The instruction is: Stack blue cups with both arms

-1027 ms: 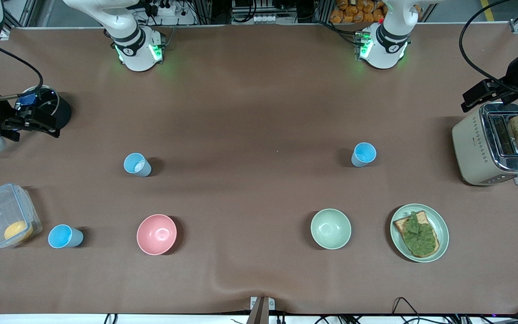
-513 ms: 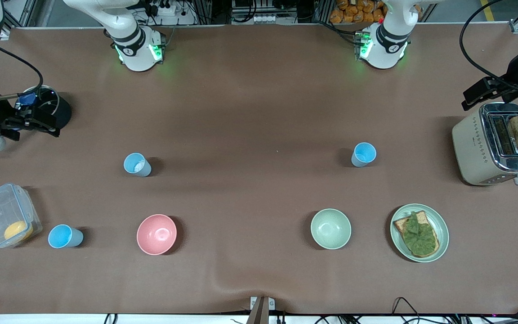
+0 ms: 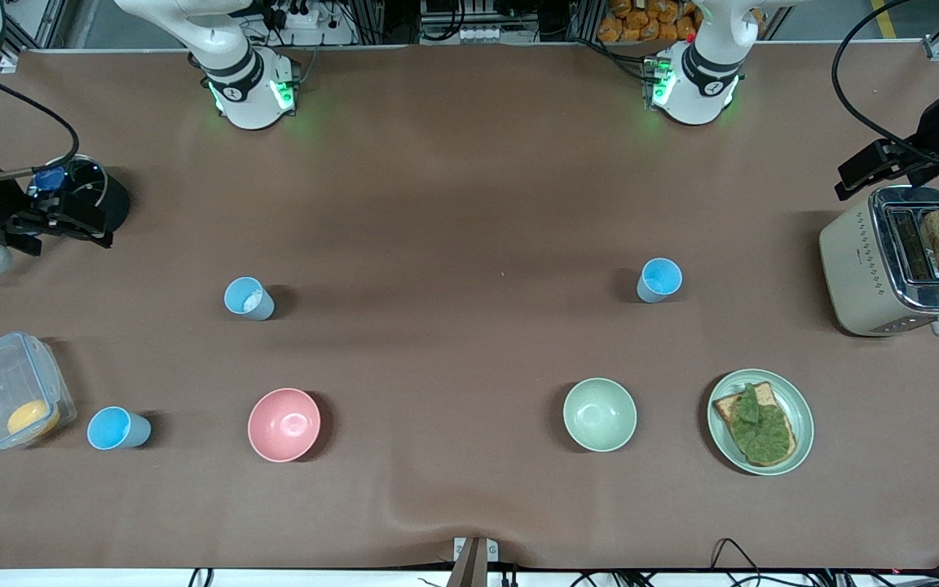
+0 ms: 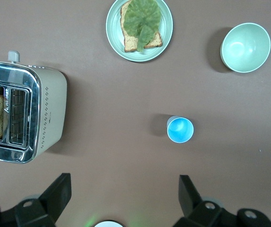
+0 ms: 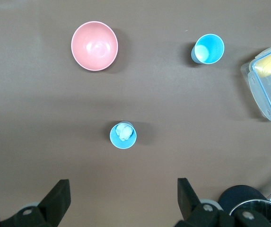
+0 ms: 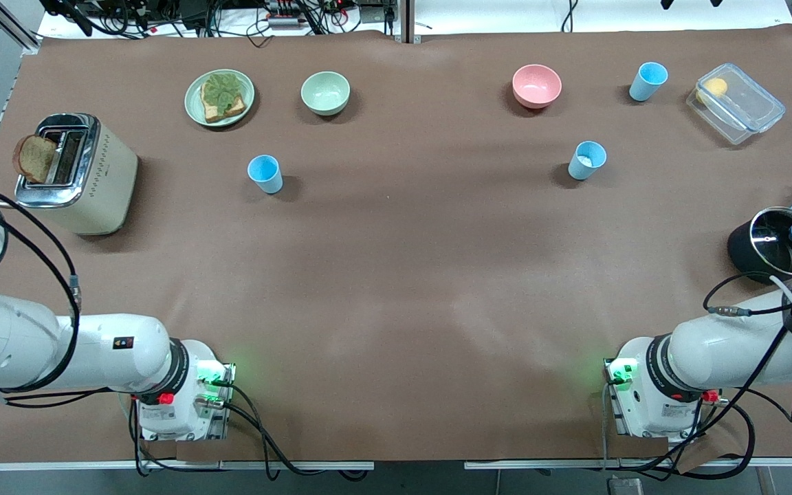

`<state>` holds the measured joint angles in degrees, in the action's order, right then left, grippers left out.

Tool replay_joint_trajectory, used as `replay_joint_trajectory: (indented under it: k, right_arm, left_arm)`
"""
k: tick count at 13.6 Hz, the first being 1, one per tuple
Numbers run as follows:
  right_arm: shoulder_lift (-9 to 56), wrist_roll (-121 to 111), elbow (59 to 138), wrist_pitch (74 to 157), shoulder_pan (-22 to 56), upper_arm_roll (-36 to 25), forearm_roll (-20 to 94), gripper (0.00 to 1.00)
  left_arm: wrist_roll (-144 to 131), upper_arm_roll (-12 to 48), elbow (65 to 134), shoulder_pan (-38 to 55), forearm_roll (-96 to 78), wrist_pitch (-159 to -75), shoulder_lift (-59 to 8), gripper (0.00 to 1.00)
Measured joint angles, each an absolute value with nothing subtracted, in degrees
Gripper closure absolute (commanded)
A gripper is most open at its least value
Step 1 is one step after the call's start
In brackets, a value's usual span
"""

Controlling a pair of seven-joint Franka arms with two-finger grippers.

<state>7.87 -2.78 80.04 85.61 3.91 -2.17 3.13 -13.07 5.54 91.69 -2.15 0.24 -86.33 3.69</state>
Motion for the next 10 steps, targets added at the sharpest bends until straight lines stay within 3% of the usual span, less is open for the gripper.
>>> replay_joint_trajectory:
  k: [6,10]
  right_arm:
    - [8.1,-2.9,85.9,89.5,2.7,-2.4,9.6,0.0]
    - [7.6,-2.9,95.1,100.8,2.9,-1.7,8.0,0.0]
  left_arm:
    - [-13.1,5.5,91.7,-2.2,0.2,-86.3,3.7,0.0]
    - [-13.1,5.5,91.7,-2.2,0.2,-86.3,3.7,0.0]
